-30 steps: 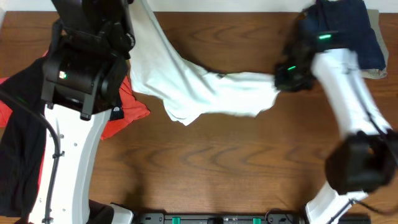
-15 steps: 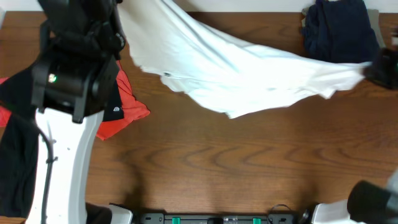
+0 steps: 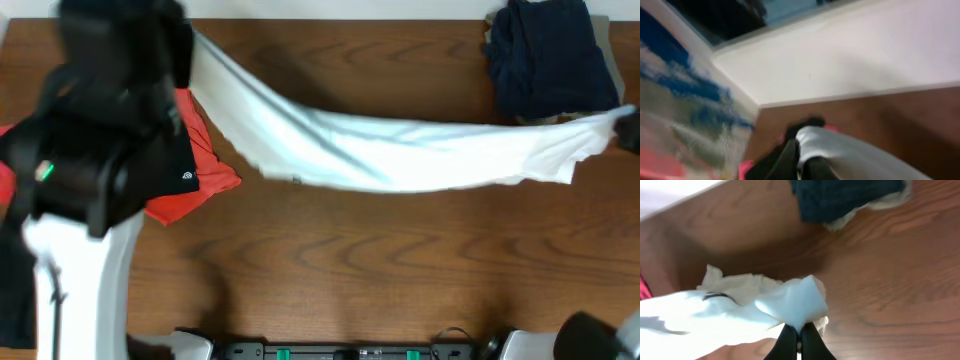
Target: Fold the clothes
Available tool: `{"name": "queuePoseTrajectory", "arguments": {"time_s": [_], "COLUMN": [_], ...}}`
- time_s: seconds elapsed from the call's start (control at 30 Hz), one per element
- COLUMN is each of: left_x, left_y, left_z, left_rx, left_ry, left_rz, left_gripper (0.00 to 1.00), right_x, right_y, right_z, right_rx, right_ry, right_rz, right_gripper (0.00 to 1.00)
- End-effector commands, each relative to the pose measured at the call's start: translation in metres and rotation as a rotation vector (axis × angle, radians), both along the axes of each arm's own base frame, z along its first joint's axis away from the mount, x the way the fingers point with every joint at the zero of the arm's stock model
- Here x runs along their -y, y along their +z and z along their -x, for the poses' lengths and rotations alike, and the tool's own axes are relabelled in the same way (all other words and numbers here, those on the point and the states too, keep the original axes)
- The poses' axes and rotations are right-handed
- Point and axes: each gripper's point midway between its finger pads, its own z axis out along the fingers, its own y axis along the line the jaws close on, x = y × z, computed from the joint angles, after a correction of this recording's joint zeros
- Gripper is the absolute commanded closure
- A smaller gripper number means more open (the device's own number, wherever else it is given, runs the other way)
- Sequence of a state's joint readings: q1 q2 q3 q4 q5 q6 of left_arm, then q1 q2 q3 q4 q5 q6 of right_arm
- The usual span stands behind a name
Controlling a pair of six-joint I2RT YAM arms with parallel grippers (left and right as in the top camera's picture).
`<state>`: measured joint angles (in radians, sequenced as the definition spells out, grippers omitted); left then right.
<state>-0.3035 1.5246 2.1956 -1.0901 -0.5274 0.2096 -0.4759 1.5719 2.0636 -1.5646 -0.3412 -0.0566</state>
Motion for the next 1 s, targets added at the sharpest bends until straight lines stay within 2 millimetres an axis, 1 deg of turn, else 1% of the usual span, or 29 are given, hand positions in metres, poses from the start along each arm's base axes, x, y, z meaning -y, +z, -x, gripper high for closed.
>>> {"name": "queuePoseTrajectory", "arguments": {"time_s": [0.0,0.1,0.17,0.3,0.37,0.4,0.43,0.47,0.5,0.53,0.6,0.7,0.8,0.87,0.9,0.97], "left_x": [0.004,0.007,0.006,0.002,-0.001,-0.003,-0.006,-0.008,-0.008,-0.006,0.003,0.021,0.038,0.047,0.053,0.057], "left_y": [-0.045,-0.092,-0.119,-0.175,-0.200,-0.213,-0.226,-0.234,-0.238,-0.240,-0.238,-0.220,-0.196,-0.185,-0.182,-0.186], "left_z": [-0.023,-0.044,-0.059,-0.094,-0.111,-0.120,-0.128,-0.132,-0.133,-0.132,-0.128,-0.117,-0.093,-0.075,-0.064,-0.045], "left_rx": [-0.121,-0.267,-0.336,-0.447,-0.478,-0.492,-0.504,-0.505,-0.506,-0.513,-0.522,-0.517,-0.515,-0.530,-0.555,-0.623], "left_ry": [0.060,0.074,0.091,0.113,0.122,0.126,0.142,0.161,0.174,0.170,0.129,0.043,-0.032,-0.073,-0.100,-0.113], "left_rz": [0.039,-0.009,-0.029,-0.037,-0.029,-0.023,-0.017,0.000,0.019,0.043,0.091,0.187,0.298,0.360,0.390,0.417], "left_gripper": [0.94,0.94,0.94,0.94,0.94,0.91,0.62,0.34,0.14,0.00,0.02,0.02,0.02,0.02,0.02,0.02], "right_x": [-0.012,-0.013,-0.015,-0.020,-0.025,-0.028,-0.031,-0.033,-0.034,-0.034,-0.034,-0.033,-0.034,-0.034,-0.034,-0.033], "right_y": [-0.024,-0.051,-0.069,-0.107,-0.122,-0.131,-0.138,-0.145,-0.148,-0.151,-0.154,-0.152,-0.152,-0.152,-0.152,-0.151], "right_z": [-0.022,-0.043,-0.054,-0.074,-0.082,-0.087,-0.090,-0.093,-0.094,-0.095,-0.096,-0.098,-0.097,-0.097,-0.097,-0.100], "right_rx": [-0.060,-0.127,-0.170,-0.254,-0.282,-0.299,-0.313,-0.326,-0.333,-0.340,-0.346,-0.333,-0.334,-0.335,-0.332,-0.321], "right_ry": [0.094,0.123,0.139,0.181,0.199,0.210,0.218,0.226,0.230,0.231,0.230,0.229,0.230,0.231,0.231,0.231], "right_rz": [-0.015,-0.018,-0.031,-0.062,-0.072,-0.077,-0.082,-0.086,-0.088,-0.092,-0.095,-0.092,-0.094,-0.094,-0.093,-0.086], "right_gripper": [0.99,0.99,0.99,0.99,0.99,0.99,0.99,0.99,0.99,0.99,0.99,0.99,0.99,0.99,0.99,0.99]}}
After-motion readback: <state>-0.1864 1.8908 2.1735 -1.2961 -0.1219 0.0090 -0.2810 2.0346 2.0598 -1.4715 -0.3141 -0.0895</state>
